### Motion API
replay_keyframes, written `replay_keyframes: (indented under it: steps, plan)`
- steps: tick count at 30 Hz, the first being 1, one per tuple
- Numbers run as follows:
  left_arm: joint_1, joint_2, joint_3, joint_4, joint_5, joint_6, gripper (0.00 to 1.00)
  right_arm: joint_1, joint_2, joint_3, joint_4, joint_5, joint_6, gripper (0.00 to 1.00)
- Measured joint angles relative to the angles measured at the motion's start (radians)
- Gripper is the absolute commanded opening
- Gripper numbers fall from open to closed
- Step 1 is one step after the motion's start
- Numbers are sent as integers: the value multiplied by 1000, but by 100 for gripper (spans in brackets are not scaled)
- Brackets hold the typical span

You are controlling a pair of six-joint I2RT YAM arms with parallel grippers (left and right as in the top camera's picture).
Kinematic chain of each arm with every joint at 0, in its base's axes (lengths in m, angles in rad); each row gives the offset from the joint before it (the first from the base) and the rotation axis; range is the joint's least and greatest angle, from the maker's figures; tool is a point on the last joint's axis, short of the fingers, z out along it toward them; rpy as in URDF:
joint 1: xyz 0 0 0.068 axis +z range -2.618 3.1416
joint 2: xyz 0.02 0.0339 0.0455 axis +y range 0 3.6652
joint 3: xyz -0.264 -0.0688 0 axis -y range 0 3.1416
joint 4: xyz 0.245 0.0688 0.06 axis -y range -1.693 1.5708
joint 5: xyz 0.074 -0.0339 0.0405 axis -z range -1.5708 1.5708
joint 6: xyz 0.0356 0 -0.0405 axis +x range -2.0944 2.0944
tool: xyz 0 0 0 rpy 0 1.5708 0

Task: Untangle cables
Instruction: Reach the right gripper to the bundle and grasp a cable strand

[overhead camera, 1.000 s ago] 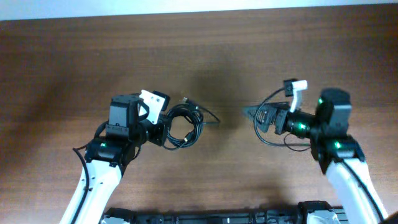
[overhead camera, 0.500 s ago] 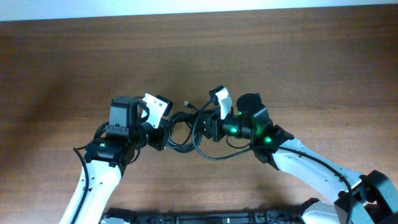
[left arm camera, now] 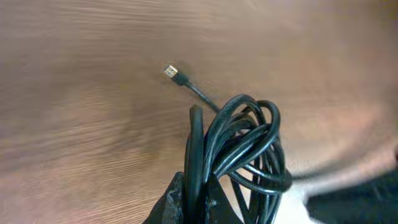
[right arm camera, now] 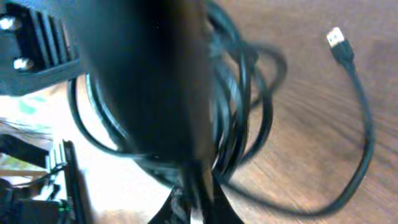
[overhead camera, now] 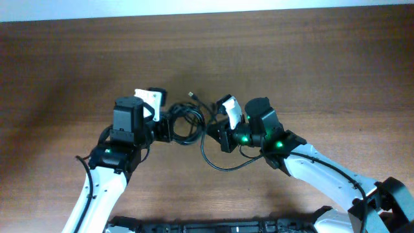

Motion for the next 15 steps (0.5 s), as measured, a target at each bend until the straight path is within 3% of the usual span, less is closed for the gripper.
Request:
replay_keyframes:
  steps: [2, 4, 5, 6, 7, 9, 11, 13, 15]
  plan:
    - [4, 0, 0, 14, -81, -158, 0, 0, 0, 0, 5, -15, 63, 4]
    - [5, 0, 0, 14, -81, -210, 0, 0, 2, -4, 71, -27, 138, 7]
    - [5, 0, 0, 14, -48, -183, 0, 0, 2, -3, 114, -37, 166, 44]
    - [2, 0, 0, 14, -4, -119, 0, 0, 2, -3, 121, -40, 192, 65]
    - [1, 5, 0, 14, 15, -38, 0, 0, 2, -3, 122, -41, 194, 79]
    - [1, 22, 0, -2, 27, 161, 0, 0, 2, -3, 121, -40, 225, 85]
    - [1, 26, 0, 2, 30, 303, 0, 0, 2, -3, 117, 16, 393, 85]
    - [1, 26, 0, 2, 42, 330, 0, 0, 2, -3, 117, 114, 549, 71]
    - [1, 26, 0, 1, 93, 343, 0, 0, 2, -3, 116, 199, 669, 64]
